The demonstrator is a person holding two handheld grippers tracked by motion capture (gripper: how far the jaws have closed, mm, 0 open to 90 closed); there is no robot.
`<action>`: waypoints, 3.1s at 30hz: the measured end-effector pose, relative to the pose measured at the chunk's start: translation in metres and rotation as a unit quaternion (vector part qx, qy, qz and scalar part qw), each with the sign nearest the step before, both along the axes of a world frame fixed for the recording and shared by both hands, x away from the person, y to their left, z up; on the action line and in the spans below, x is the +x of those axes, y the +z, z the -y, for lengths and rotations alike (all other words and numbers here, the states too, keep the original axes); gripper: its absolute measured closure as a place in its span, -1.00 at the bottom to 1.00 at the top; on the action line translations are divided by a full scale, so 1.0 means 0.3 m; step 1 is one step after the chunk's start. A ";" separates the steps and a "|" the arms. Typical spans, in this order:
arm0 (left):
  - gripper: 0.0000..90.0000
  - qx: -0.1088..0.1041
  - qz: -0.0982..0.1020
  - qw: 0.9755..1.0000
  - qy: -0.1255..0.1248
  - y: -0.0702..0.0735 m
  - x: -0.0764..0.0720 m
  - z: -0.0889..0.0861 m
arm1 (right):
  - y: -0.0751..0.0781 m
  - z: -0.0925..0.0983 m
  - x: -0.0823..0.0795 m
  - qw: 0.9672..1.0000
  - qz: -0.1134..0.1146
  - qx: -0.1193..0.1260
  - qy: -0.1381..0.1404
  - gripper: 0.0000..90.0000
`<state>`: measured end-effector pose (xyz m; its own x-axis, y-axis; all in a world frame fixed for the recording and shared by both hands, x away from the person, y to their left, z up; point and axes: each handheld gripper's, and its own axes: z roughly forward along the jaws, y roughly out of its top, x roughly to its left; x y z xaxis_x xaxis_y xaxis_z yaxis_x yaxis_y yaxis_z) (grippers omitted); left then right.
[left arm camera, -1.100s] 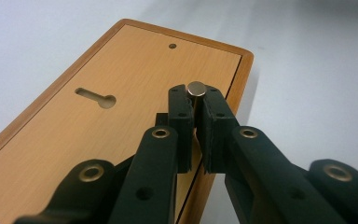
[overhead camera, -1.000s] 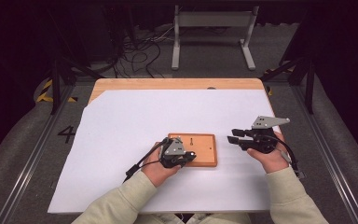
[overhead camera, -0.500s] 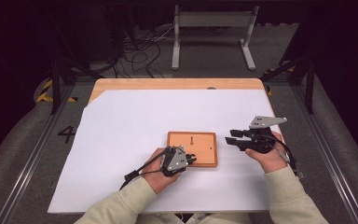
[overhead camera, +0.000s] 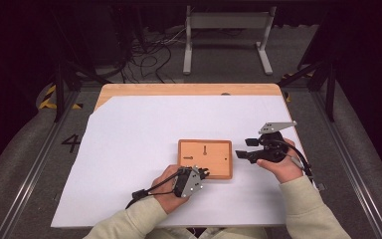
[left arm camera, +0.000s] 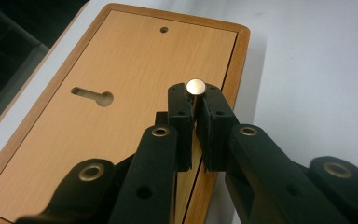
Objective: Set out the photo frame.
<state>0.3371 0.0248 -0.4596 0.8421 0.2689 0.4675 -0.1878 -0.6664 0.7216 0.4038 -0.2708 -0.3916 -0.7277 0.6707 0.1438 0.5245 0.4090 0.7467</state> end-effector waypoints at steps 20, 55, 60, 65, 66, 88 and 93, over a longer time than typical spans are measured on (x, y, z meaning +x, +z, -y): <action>0.88 0.004 0.009 1.000 0.000 -0.006 -0.009 0.001 | -0.073 -0.128 0.122 0.994 -0.104 -0.018 0.025 -0.49; 0.74 -0.028 -0.085 0.996 -0.008 0.016 0.009 -0.033 | -0.108 -0.178 0.153 0.979 -0.179 0.023 0.098 -0.07; 0.53 -0.049 -0.121 0.991 -0.015 0.032 0.008 -0.057 | -0.097 -0.174 0.145 0.978 -0.173 0.022 0.111 0.00; 0.50 -0.089 -0.157 0.983 -0.011 0.066 0.002 -0.122 | -0.083 -0.172 0.130 0.979 -0.157 0.010 0.126 0.04; 0.50 -0.095 -0.162 0.982 -0.009 0.072 0.001 -0.134 | -0.080 -0.172 0.126 0.980 -0.155 0.008 0.129 0.05; 0.33 -0.195 -0.186 0.957 0.103 0.127 0.074 -0.427 | -0.030 -0.174 0.033 0.978 -0.060 -0.047 0.194 0.22; 0.33 -0.199 -0.192 0.953 0.124 0.113 0.098 -0.456 | -0.017 -0.178 -0.005 0.972 -0.022 -0.075 0.220 0.28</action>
